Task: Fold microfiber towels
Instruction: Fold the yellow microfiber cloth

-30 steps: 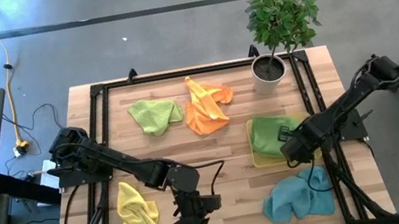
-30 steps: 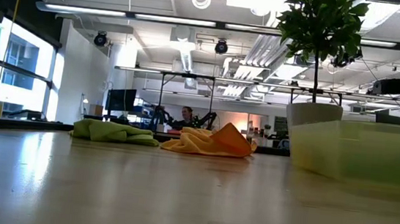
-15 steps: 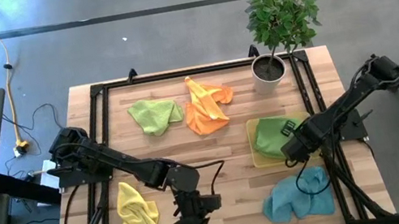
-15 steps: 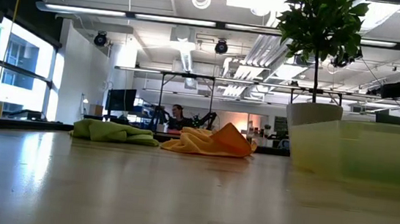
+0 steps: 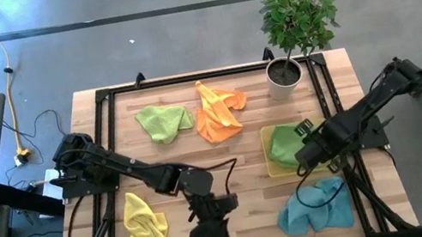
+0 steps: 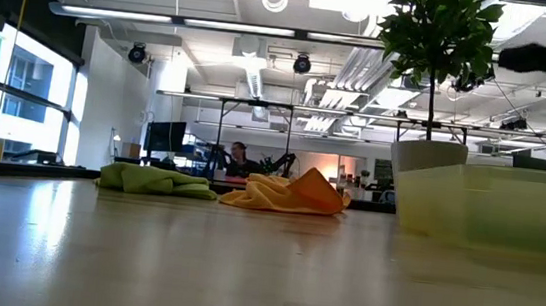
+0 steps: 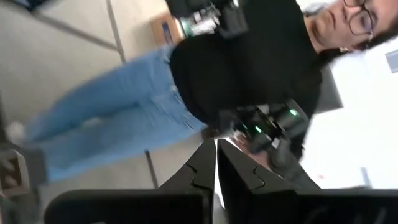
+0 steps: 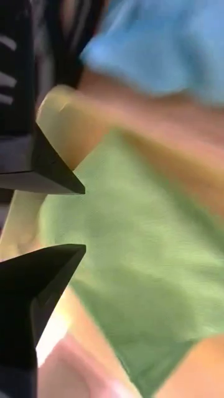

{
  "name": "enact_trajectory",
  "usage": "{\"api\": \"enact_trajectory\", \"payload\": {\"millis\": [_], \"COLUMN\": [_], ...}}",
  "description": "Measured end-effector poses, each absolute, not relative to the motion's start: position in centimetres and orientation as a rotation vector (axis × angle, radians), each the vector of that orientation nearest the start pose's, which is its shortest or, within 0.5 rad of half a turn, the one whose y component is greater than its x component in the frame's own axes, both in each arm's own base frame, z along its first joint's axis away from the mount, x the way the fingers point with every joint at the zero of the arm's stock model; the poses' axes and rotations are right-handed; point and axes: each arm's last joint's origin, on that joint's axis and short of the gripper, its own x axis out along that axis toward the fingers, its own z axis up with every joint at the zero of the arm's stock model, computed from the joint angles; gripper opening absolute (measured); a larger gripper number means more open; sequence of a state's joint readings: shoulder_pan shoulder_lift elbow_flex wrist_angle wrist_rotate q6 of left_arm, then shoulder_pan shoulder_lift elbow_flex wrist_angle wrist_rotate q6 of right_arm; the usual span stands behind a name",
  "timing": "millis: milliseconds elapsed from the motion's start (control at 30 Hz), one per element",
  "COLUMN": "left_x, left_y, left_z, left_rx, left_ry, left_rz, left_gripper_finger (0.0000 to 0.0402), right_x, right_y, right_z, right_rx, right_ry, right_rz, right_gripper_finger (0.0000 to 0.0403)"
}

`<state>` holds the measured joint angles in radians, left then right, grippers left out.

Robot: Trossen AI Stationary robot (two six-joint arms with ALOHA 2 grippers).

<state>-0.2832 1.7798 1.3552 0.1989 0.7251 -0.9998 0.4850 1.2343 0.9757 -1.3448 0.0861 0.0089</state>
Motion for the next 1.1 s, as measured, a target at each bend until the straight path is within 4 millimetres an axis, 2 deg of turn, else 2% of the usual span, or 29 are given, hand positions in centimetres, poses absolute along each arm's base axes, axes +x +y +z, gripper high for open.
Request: {"api": "enact_trajectory", "payload": {"millis": [167,333,500,633,767,867,967,1100], "left_x": [39.2,39.0,37.8,35.2,31.6,29.1,27.3,26.2], "left_y": [-12.9,-12.8,-13.4,-15.0,-16.0,-16.2,-16.5,-17.9], "left_z": [29.5,29.4,27.7,25.5,23.7,22.8,22.4,22.3], "left_rx": [-0.882,-0.923,-1.086,-1.097,-0.974,-0.767,-0.525,-0.358], "left_ry": [0.616,0.677,1.043,1.406,1.697,1.838,1.893,1.865], "left_rz": [-0.717,-0.747,-0.769,-0.713,-0.606,-0.437,-0.306,-0.271], "left_gripper_finger": [0.0008,0.0008,0.0008,0.0008,0.0008,0.0008,0.0008,0.0008], "right_x": [17.6,19.2,21.5,23.2,24.5,25.3,25.9,26.7], "right_y": [9.1,9.9,10.8,11.6,12.1,12.3,12.6,12.8], "right_z": [26.9,27.6,28.4,29.3,29.8,29.7,29.1,28.1], "right_rx": [-0.223,-0.097,-0.030,0.027,0.060,0.066,0.071,0.142], "right_ry": [1.411,1.226,0.975,0.784,0.652,0.605,0.599,0.624], "right_rz": [0.226,0.175,0.138,0.143,0.121,0.093,0.057,0.011], "right_gripper_finger": [0.0129,0.0129,0.0129,0.0129,0.0129,0.0129,0.0129,0.0129]}}
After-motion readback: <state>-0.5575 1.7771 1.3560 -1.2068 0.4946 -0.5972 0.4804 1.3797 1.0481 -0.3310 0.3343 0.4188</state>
